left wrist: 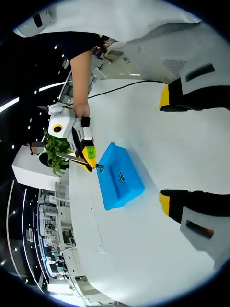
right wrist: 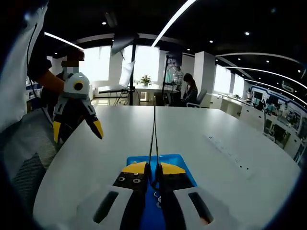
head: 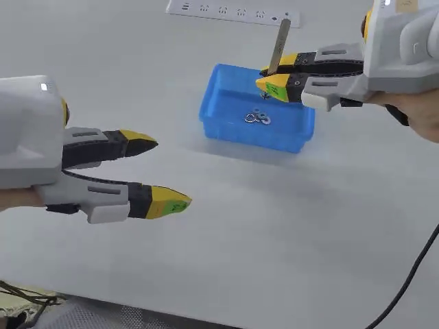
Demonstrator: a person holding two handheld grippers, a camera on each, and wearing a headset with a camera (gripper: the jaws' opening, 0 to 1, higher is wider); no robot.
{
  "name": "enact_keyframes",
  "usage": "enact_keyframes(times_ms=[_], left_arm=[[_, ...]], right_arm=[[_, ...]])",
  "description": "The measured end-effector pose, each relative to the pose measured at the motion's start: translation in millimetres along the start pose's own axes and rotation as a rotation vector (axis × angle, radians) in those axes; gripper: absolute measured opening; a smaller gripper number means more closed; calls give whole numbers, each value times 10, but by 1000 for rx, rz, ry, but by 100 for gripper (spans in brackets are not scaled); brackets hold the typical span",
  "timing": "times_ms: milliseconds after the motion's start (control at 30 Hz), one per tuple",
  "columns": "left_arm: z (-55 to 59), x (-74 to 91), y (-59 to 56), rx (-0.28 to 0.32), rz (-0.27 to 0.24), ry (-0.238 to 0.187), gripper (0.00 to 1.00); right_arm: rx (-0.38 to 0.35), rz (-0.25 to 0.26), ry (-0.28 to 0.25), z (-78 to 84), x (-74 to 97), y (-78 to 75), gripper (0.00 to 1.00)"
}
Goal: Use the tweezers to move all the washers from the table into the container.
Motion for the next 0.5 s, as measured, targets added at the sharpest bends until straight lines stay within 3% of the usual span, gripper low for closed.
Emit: enact_keyframes(times_ms=[67,233,500], left_arm=[[21,0,13,15,-14,-2,83],[74,-11,15,42,-17,6,84],[127,-55,-7,78,-22,29,96]], right_arm=[[-10,-5,7,46,-45,9,9],[-22,-6,30,196,-137,-32,9],[-33,15,53,358,-214,-91,10]])
Point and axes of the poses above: the centre of the closed fingertips' face, and the gripper's own axes: x roughly backward along the fingers, y roughly to its left, z roughly out of its underside, the point moved 5 cm from there along x, roughly backward along the fingers, and after that the axes turned 2 degrees about -x, right-handed, at the moved point
